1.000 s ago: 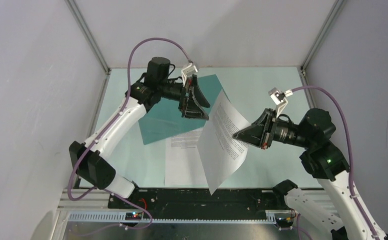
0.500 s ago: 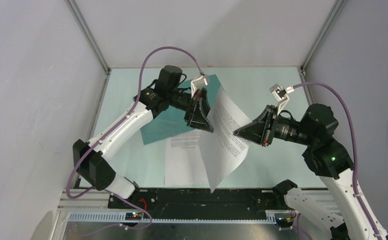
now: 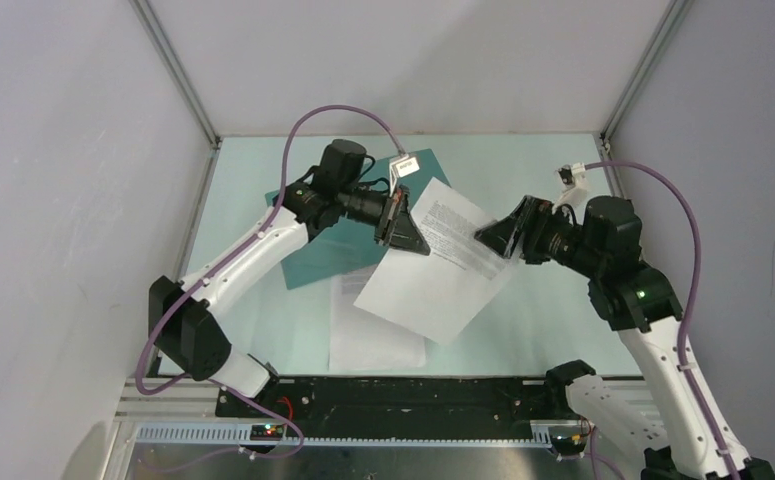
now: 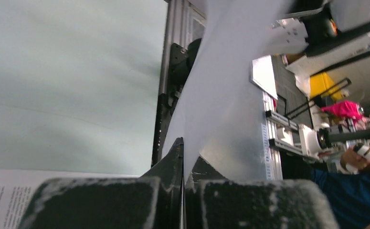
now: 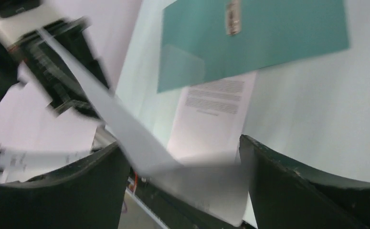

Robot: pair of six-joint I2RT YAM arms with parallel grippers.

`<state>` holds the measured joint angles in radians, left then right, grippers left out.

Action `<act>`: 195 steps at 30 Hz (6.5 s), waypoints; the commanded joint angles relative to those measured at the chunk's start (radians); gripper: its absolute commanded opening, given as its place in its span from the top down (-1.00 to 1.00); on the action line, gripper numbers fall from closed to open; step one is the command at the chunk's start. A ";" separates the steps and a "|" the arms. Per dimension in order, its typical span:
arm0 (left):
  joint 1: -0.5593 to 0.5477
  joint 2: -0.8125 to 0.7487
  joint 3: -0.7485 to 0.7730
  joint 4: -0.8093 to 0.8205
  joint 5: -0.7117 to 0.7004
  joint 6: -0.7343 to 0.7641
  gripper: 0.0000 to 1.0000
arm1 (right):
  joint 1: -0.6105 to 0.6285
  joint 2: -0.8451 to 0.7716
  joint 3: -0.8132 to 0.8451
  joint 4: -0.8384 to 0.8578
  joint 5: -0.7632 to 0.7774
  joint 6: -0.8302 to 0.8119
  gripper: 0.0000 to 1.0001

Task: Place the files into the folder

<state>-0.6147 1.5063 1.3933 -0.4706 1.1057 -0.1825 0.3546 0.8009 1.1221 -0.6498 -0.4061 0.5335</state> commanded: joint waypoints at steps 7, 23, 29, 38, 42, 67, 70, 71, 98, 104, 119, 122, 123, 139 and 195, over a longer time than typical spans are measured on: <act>0.034 -0.065 0.127 0.112 -0.193 -0.376 1.00 | -0.357 -0.049 -0.427 0.638 -0.178 0.414 -0.97; 0.086 -0.041 0.195 0.593 -0.204 -0.926 1.00 | -0.243 0.277 -0.692 2.002 -0.182 0.946 -0.99; 0.108 -0.036 0.150 0.662 -0.195 -0.985 1.00 | -0.167 0.360 -0.596 2.092 -0.156 0.974 -0.99; 0.130 -0.042 0.039 0.666 -0.182 -0.961 1.00 | -0.130 0.293 -0.541 1.939 -0.161 0.907 -0.47; 0.137 -0.050 -0.006 0.667 -0.182 -0.936 1.00 | -0.113 0.228 -0.501 1.708 -0.166 0.782 0.09; 0.205 0.379 0.099 -0.014 -1.267 -0.530 -0.06 | 0.052 0.159 -0.051 0.204 0.483 -0.006 1.00; 0.221 0.449 0.141 -0.018 -1.253 -0.541 -0.01 | 0.058 0.159 -0.041 0.193 0.477 -0.008 1.00; 0.228 0.483 0.159 -0.018 -1.249 -0.544 0.00 | 0.060 0.158 -0.039 0.192 0.476 -0.007 1.00; 0.245 0.773 0.434 -0.099 -1.152 -0.498 0.53 | 0.085 0.171 0.011 0.171 0.468 -0.016 1.00; 0.226 0.786 0.452 -0.106 -1.152 -0.477 0.79 | 0.084 0.173 0.015 0.180 0.464 -0.019 1.00; 0.125 0.527 0.321 -0.176 -1.175 -0.462 1.00 | 0.087 0.151 0.063 0.162 0.475 -0.046 1.00; 0.096 0.459 0.245 -0.176 -1.183 -0.511 1.00 | 0.087 0.144 0.071 0.152 0.478 -0.049 1.00; 0.079 0.446 0.230 -0.175 -1.186 -0.526 1.00 | 0.086 0.142 0.071 0.148 0.479 -0.049 1.00; -0.189 0.413 0.163 -0.170 -1.231 -0.747 1.00 | 0.086 0.091 0.072 0.072 0.504 -0.050 1.00; 0.353 -0.395 -0.862 -0.029 -1.206 -0.660 -0.03 | 0.321 0.753 -0.192 0.605 0.646 -0.026 1.00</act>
<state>-0.2722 1.1316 0.5354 -0.5224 -0.0071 -0.7856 0.6659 1.5982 0.9314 -0.1215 0.2176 0.4969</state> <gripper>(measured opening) 0.581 0.009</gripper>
